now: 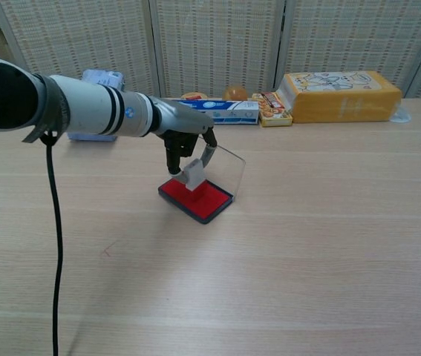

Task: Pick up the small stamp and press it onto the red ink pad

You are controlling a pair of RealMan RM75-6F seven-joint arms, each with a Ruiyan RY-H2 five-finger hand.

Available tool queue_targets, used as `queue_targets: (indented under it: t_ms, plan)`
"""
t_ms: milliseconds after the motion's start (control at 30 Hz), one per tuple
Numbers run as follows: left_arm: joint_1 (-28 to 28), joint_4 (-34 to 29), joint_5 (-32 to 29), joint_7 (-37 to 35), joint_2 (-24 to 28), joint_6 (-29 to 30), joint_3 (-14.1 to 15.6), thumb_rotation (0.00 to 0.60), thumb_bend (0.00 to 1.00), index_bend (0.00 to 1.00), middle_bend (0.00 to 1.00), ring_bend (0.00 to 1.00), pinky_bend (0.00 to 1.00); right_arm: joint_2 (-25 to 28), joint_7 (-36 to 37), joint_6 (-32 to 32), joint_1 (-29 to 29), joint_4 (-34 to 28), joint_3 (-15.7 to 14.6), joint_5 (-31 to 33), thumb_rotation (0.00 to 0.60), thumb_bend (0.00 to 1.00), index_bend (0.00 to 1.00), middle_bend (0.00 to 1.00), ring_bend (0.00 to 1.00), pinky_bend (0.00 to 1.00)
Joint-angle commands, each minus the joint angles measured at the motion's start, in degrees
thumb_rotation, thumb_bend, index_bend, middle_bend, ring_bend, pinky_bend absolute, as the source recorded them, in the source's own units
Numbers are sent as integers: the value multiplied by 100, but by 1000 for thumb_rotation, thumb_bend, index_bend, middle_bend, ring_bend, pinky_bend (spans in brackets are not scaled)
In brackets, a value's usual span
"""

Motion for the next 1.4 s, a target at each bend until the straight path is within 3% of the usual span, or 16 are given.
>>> queue_targets:
  t_ms: [33,367,1400]
  plan:
    - [69,111,155,-120,-56,-42,-20,600,321,693,1000,1000,937,-13,-37,-55,26,-7,17,43,600,250,0,0,0,0]
    - [80,360,442,-311,-232,-302,-80,600,322,693,1000,1000,937,-21,-85,-125,51,-39,18,58,600,250,0,0,0,0]
    - [321,423,755,-537,-342,-225,-220,600,321,693,1000,1000,937,-61,-170,-14,11,-25,-14,-87,600,250,0,0,0,0]
